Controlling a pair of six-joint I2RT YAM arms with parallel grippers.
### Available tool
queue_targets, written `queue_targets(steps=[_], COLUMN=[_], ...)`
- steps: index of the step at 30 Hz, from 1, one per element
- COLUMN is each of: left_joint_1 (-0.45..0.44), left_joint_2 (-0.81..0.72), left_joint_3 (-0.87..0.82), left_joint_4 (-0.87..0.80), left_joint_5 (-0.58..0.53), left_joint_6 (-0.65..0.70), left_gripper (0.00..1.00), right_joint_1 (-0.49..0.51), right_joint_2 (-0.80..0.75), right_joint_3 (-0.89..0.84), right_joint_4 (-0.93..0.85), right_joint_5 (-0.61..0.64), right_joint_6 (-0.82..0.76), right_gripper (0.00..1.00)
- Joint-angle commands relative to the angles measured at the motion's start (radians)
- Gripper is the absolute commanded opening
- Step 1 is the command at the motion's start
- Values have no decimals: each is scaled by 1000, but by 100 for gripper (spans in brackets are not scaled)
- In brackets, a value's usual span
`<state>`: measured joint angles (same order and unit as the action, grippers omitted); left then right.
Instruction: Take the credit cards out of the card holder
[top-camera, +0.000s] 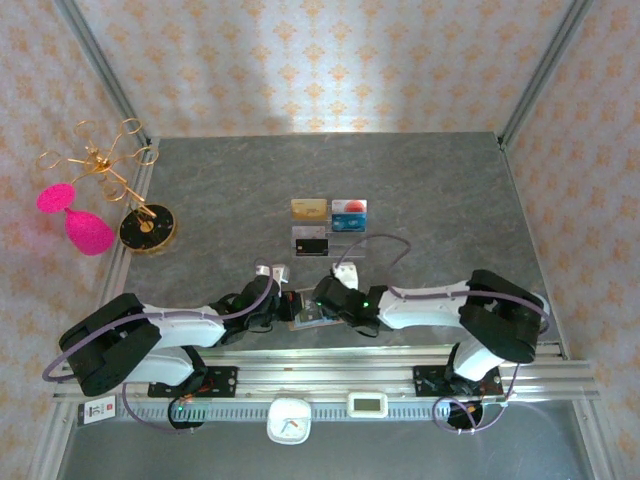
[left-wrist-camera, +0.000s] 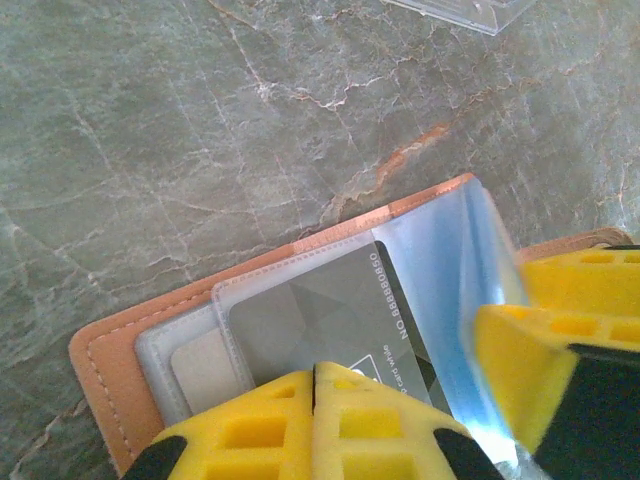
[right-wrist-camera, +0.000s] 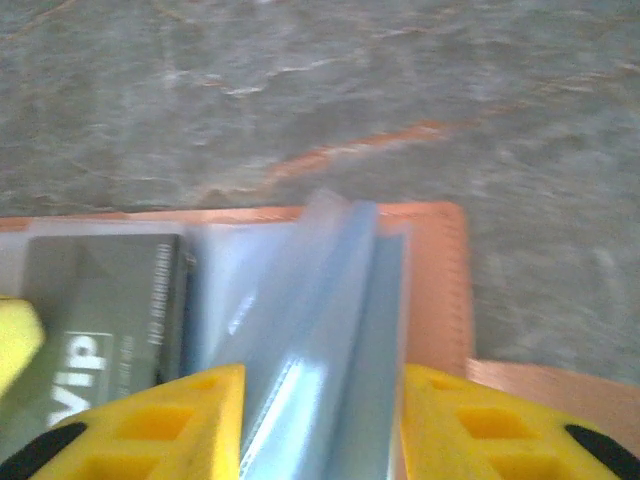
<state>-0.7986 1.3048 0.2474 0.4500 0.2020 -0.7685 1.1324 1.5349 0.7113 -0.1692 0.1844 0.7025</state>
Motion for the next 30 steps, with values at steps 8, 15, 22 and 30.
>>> queue_targets(steps=[8, 15, 22, 30], left_joint_1=[-8, -9, -13, -16], left_joint_2=[-30, -33, -42, -31], left_joint_3=[3, 9, 4, -15], left_joint_4=[-148, -142, -129, -111], left_joint_5=[-33, -39, -47, -48], left_joint_6=[69, 76, 74, 67], left_gripper=[0, 0, 0, 0], right_joint_1=[-29, -54, -142, -207], right_joint_2=[-306, -360, -66, -20], right_joint_3=[-94, 30, 62, -67], right_joint_4=[-225, 51, 175, 258], right_joint_5=[125, -301, -584, -670], right_joint_6=[13, -216, -181, -79], right_gripper=[44, 33, 27, 25])
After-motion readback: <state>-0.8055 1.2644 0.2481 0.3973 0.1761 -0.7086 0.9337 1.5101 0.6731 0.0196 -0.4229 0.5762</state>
